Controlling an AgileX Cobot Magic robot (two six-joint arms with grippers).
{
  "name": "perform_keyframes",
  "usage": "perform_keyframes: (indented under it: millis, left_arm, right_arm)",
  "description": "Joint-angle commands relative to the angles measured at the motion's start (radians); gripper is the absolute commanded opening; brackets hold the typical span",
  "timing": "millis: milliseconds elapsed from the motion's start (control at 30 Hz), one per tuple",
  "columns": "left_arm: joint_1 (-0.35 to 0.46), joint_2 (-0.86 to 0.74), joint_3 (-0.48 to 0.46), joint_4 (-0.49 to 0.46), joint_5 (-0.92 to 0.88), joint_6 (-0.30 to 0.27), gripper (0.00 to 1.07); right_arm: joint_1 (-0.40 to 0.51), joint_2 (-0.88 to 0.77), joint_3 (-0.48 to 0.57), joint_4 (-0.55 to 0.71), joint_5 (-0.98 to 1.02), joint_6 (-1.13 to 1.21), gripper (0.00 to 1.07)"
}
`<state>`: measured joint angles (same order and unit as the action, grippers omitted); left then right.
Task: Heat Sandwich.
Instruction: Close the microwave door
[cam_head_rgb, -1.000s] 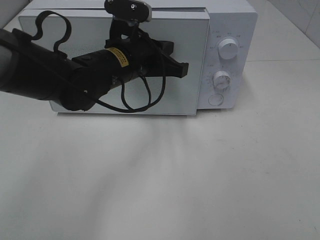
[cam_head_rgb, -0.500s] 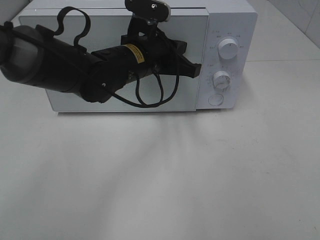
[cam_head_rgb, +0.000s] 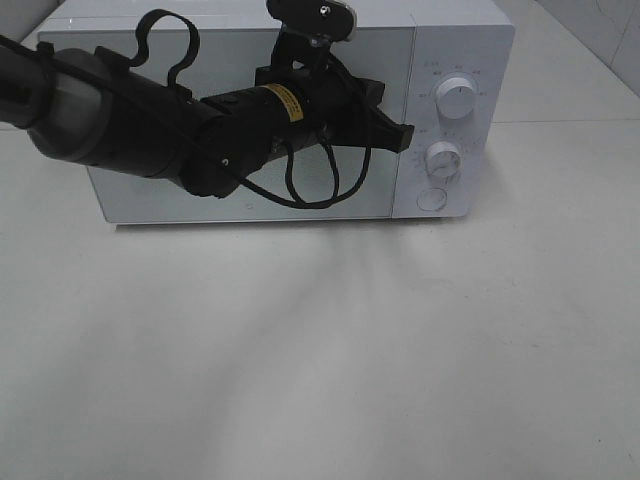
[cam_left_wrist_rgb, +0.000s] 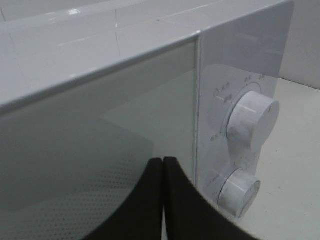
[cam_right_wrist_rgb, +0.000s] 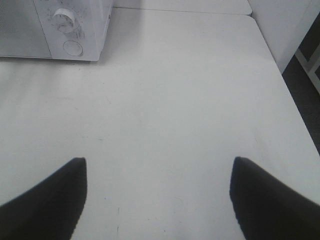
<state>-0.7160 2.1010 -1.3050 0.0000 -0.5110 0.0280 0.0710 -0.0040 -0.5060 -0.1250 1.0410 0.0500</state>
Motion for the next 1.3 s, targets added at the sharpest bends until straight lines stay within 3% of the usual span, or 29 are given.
perform_keyframes:
  millis: [33, 733, 1300]
  left_arm:
    - [0.026, 0.002, -0.021, -0.081, -0.021, -0.011, 0.00]
    - [-0.003, -0.054, 0.004, -0.076, 0.037, -0.010, 0.00]
    - [-0.039, -0.250, 0.267, -0.076, 0.041, -0.013, 0.00]
  right_arm:
    - [-0.005, -0.027, 0.000, -0.002, -0.007, 0.002, 0.76]
    - [-0.005, -0.027, 0.000, -0.002, -0.007, 0.002, 0.76]
    - [-0.005, -0.027, 0.000, -0.002, -0.007, 0.002, 0.76]
